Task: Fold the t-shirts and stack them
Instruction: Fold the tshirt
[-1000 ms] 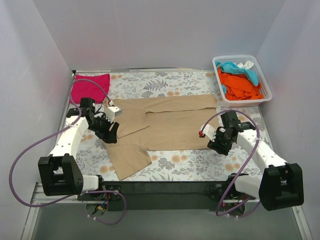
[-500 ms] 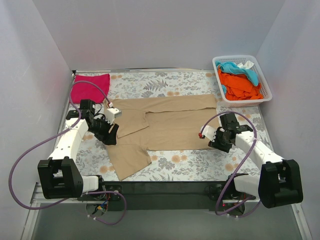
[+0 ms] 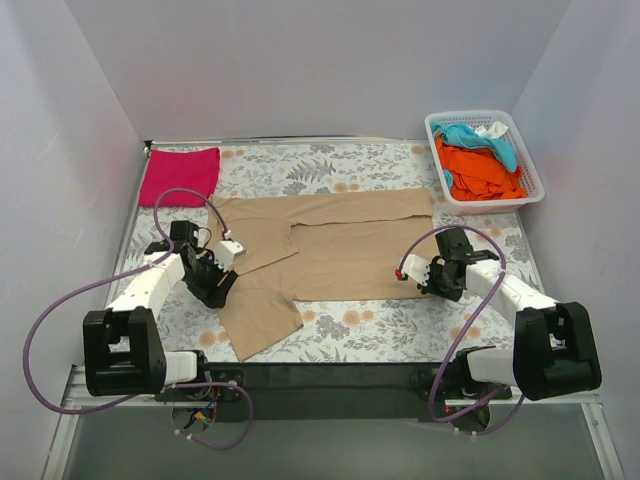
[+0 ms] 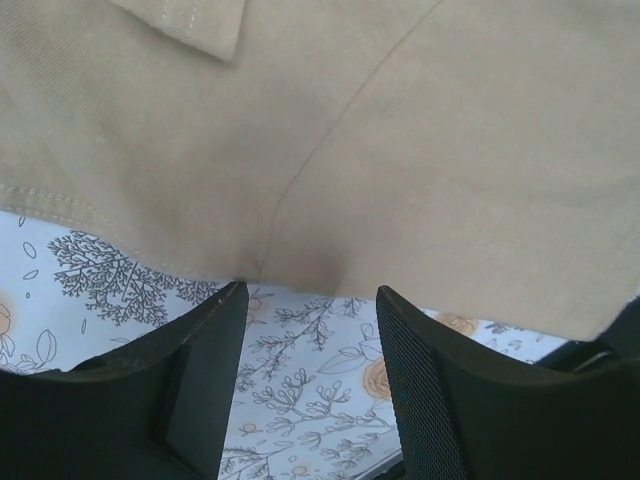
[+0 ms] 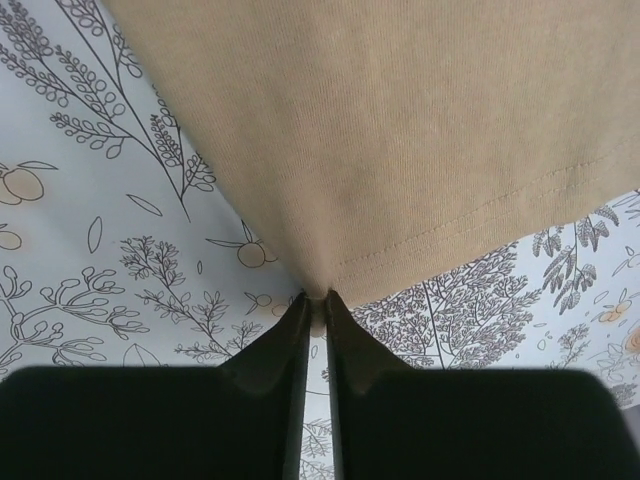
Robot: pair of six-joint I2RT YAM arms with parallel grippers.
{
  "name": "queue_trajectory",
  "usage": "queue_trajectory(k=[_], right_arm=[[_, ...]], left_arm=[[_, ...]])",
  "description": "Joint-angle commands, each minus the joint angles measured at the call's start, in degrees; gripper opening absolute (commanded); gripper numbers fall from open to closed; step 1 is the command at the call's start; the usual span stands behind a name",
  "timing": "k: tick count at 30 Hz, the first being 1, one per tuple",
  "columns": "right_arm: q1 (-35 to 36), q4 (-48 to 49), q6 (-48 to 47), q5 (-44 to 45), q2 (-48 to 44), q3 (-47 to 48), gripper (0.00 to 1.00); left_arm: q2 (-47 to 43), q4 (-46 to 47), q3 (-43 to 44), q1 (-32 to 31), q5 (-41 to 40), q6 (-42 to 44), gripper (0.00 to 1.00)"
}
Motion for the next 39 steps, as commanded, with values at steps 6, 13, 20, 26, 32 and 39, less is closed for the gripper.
queue_trajectory(k=[6,13,20,26,32,39], right_arm=[[0.0,1.3,0.3,0.5,3.5,-0.9,0.01],[0.1,0.9,0.8,0.5,2.0,-0.3,0.01],[0.0,-4.7,-0.4,-0.3,-4.9,1.3,0.01],[-1.5,-7.7,-0.3,-1.6,-6.5,5.4,0.01],[-3.1,-8.0,-0.4,-2.7,-2.2,11.9,0.01],[-4.4,-7.9,-1.5,-3.9,2.8,18.3,0.01]], left_arm=[[4.5,12.8,-5.6,-0.8,-5.4,3.7,0.41],[3.4,11.6,-8.3,-0.8,-7.1,6.0,0.08],[-3.7,0.5,-4.9,-0.7,-3.5,7.5,0.00],[-3.5,-4.2,1.8,0.9,-2.2,6.1,0.00],[0.6,-6.8,9.3,3.6,1.1,6.0,0.00],[6.2,-8.1,17.8,4.5,4.3,5.3,0.00]])
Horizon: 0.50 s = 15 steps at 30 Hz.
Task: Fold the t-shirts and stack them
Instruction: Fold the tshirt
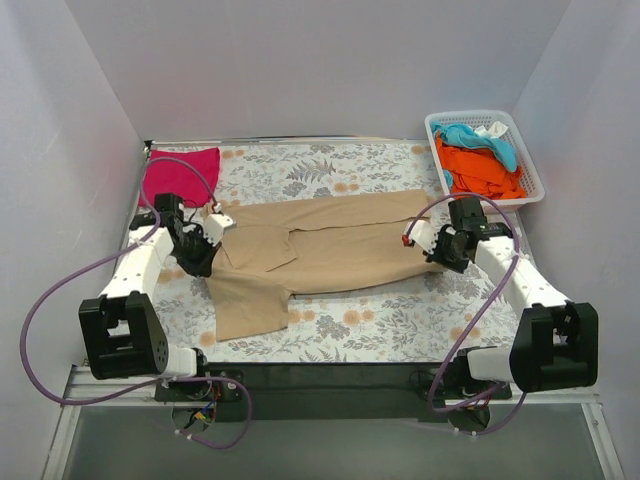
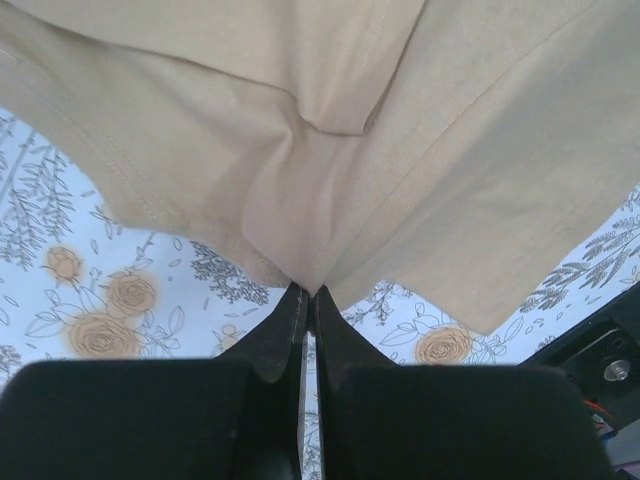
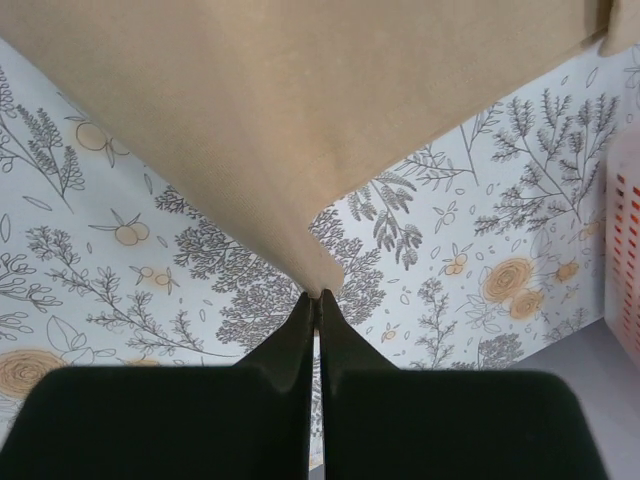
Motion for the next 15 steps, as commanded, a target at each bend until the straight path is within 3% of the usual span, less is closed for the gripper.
queue_trajectory(k=[1,15], right_arm=[[-0.6,-1.4,-2.2,-1.6,3.1,4.8,0.01],[-3.0,-1.0,-3.5,-2.7,18.2,21.6,0.01]], left_arm=[[1.7,-1.1,5.0,0.6,3.2,-0.7,0.00],[16.7,0.7,20.4,2.9,7.0,-6.7,0.00]])
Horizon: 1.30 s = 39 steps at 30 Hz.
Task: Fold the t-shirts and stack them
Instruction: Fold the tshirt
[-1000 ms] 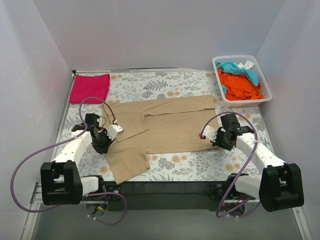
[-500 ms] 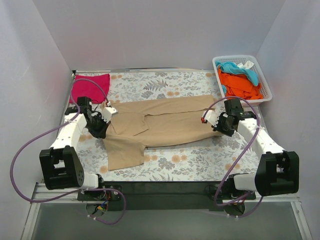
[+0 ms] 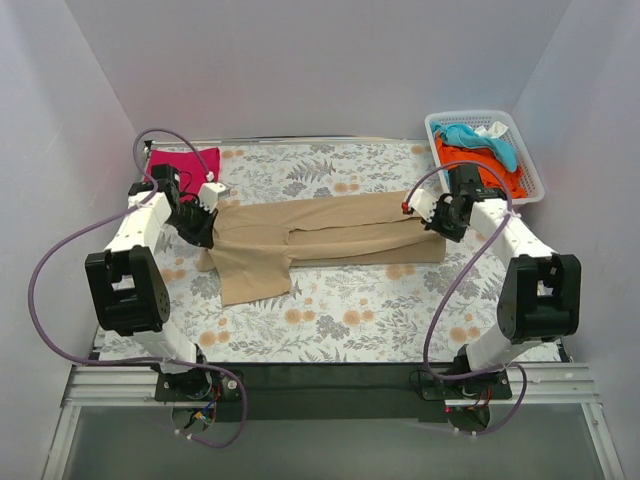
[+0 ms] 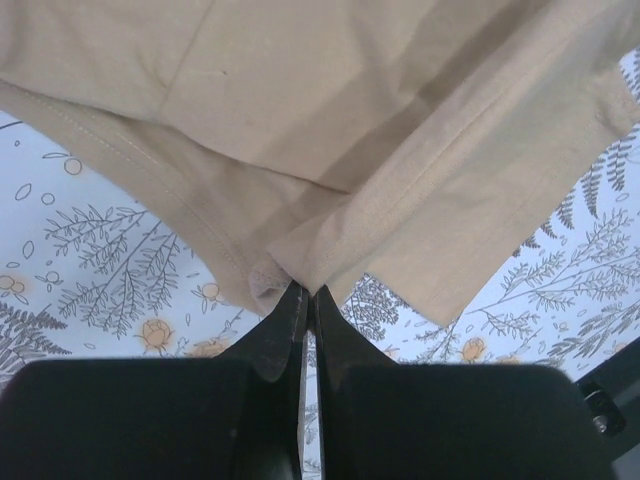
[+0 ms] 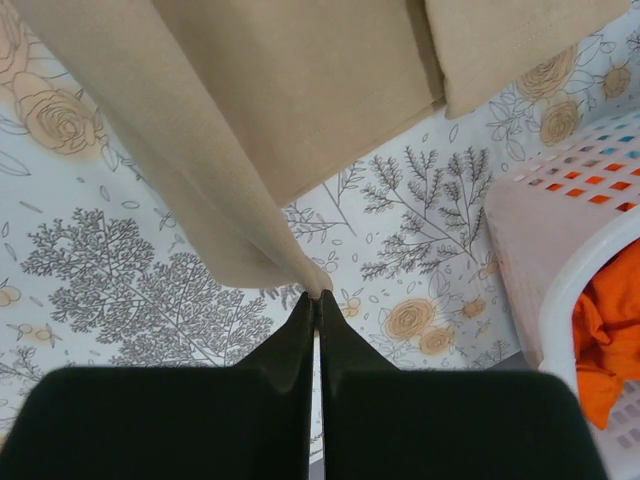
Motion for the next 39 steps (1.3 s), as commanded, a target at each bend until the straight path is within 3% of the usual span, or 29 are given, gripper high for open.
queue_trajectory(k=[1,10,21,22,24,25,29,34,39], right_arm=[[-0.8,-0.7,-2.5,-0.9,3.6,5.8,0.01],[-0.9,0.0,-1.0,-1.0,15.9,16.4,0.01],[0.3,1.6,1.3,0.4,21.6,18.2,0.02],[0.5,2.1,1.8,1.1,21.8,18.3,0.17],[0.6,2.3,3.5,1.4,21.4,18.9,0.31],[0.6,2.2,3.9,1.5,21.1,19.1,0.40],[0.7,1.4,6.8,0.3,17.7,20.6,0.46],[1.0,-2.2,10.2,-1.1,13.3,19.9,0.45],[1.1,-5.7,14.5,-4.5,12.4,17.9,0.34]], left_arm=[[2.2,1.4,4.4,1.2,2.0,-2.6,0.00],[12.9,2.8,13.9,1.7,3.2,-6.3,0.00],[18.4,6.4,13.4,1.4,1.6,-9.6,0.00],[18.8,6.8,13.5,1.4,1.5,-10.2,0.11],[18.6,6.5,13.9,1.5,2.2,-10.8,0.19],[17.5,6.3,14.4,1.4,2.7,-11.0,0.26],[12.1,3.5,14.9,1.4,5.6,-9.6,0.43],[3.9,1.3,10.2,0.2,6.0,-7.5,0.44],[-6.8,2.6,-3.7,-6.8,3.3,-7.1,0.43]])
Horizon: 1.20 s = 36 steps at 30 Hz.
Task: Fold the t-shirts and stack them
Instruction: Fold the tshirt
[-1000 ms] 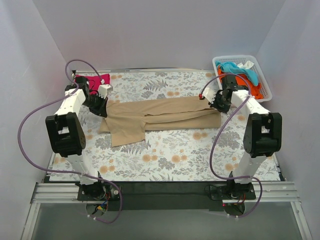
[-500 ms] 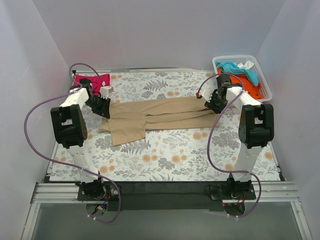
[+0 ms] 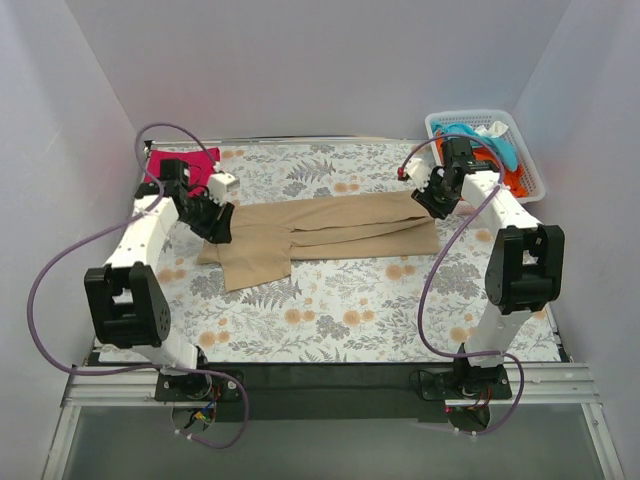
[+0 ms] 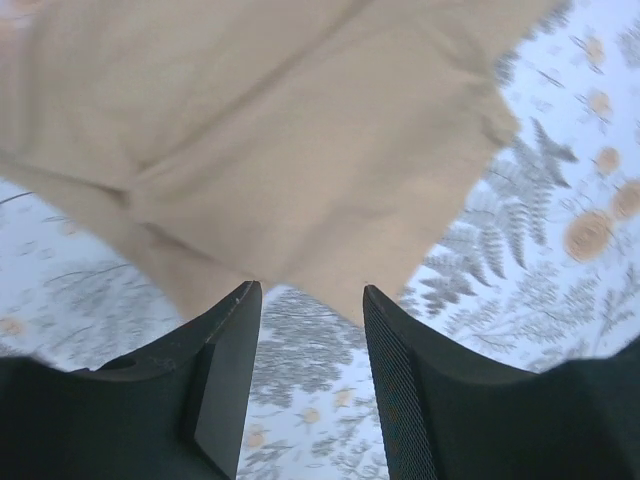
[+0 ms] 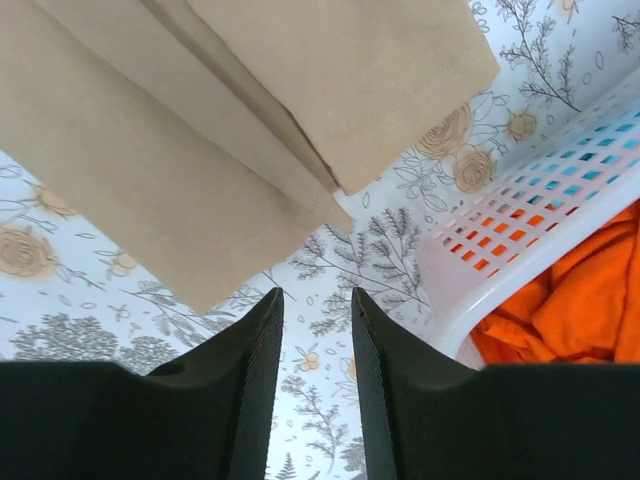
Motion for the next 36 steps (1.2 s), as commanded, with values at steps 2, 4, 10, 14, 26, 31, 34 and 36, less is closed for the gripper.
queue_trajectory(k=[2,4,10,14,26,31,34,36], right_arm=[[0.5,-4.4,6.3,-5.1,-1.6,-0.5,0.33],[1.2,-4.9,7.2,-6.3,-2.0,-1.7,0.32],[3.3,-5.1,9.2,-8.9,-3.0,-3.9,0.33],[7.8,-6.2,11.3,-14.5,-4.6,-2.9,0.30],[25.4,2.7,28.9,-21.7,0.8,-0.7,0.29],[24.7,2.7,27.3,-18.9,1.2,-1.6,0.29],[23.3,2.6,26.6,-17.4,0.5,-2.4,0.29],[22.2,2.6,25.9,-16.5,-0.3,-2.9,0.30]], left_arm=[[-8.7,1.7,-11.5,-9.8,-1.6,0.6,0.42],[-11.5,3.5,-16.1,-11.9,-3.6,-0.4,0.43],[-12.1,7.5,-22.3,-17.5,-9.7,-1.5,0.44],[-12.5,8.9,-23.2,-17.8,-10.7,-3.0,0.44],[-16.0,8.6,-27.1,-11.1,-6.7,0.2,0.41],[-13.0,12.0,-27.4,-12.0,-8.1,1.3,0.43],[-11.0,14.4,-28.4,-13.7,-9.7,1.2,0.43],[-10.4,16.2,-30.0,-14.9,-10.7,1.2,0.43]])
